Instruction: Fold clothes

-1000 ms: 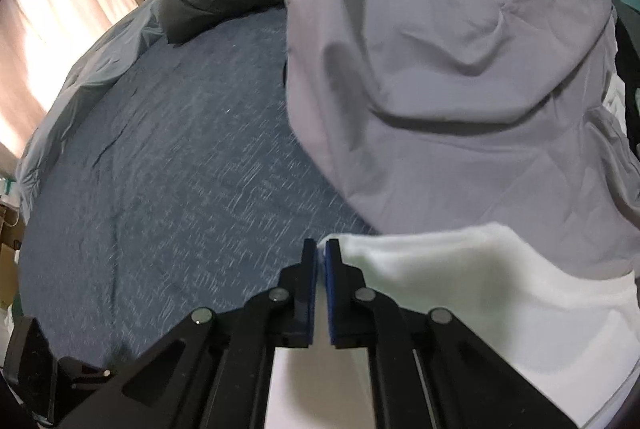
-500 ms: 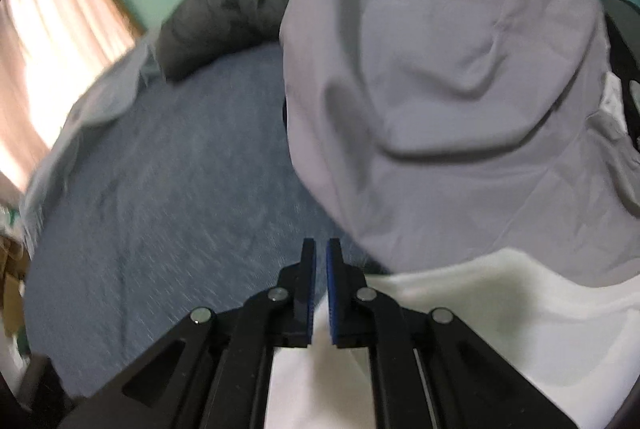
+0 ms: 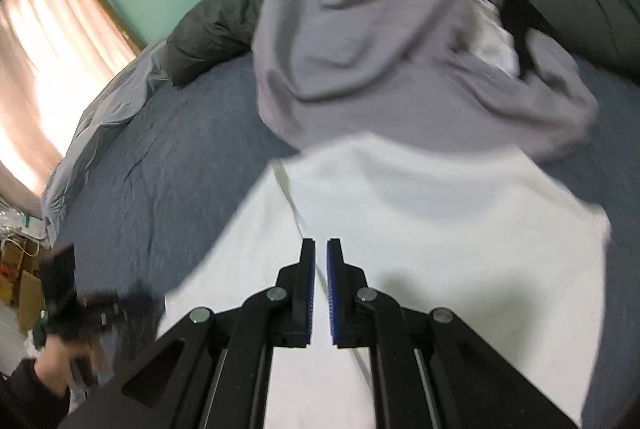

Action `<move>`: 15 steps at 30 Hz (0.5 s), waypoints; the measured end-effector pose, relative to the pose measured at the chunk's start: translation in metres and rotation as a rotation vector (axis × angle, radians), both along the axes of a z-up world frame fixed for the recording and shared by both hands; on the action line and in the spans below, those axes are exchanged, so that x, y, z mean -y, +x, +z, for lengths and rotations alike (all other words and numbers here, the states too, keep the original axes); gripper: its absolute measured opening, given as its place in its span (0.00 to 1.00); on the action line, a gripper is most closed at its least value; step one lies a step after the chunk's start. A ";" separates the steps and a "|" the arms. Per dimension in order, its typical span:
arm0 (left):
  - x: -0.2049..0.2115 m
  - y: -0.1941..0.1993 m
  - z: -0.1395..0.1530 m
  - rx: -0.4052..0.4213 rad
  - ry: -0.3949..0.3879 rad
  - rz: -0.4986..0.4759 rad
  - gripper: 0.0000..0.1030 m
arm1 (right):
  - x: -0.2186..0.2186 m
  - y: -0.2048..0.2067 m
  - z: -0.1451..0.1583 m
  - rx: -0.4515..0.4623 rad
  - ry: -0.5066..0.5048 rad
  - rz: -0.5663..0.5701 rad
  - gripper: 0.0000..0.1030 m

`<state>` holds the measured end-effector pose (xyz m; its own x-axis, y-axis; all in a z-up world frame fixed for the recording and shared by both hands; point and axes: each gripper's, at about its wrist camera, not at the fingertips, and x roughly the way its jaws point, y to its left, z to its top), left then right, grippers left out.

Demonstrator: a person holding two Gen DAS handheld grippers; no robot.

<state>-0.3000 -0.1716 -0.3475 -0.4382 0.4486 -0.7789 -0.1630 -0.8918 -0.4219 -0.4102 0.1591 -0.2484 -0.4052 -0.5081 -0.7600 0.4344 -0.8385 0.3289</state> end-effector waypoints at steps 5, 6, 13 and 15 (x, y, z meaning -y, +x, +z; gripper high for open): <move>0.004 0.019 0.015 0.011 -0.058 -0.009 0.21 | -0.069 0.058 -0.008 0.071 0.008 -0.071 0.05; 0.004 0.025 0.018 0.016 -0.067 -0.015 0.21 | -0.082 0.073 -0.008 0.081 0.004 -0.074 0.05; 0.003 0.073 0.029 0.073 -0.090 -0.058 0.21 | -0.138 0.167 -0.015 0.138 0.036 -0.077 0.20; 0.003 0.092 0.029 0.095 -0.090 -0.075 0.22 | -0.146 0.191 -0.018 0.157 0.045 -0.068 0.30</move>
<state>-0.2080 -0.1742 -0.3188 -0.3284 0.4037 -0.8539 -0.1935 -0.9137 -0.3575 -0.2190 0.3055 -0.2665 -0.3124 -0.4476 -0.8379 0.3221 -0.8797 0.3499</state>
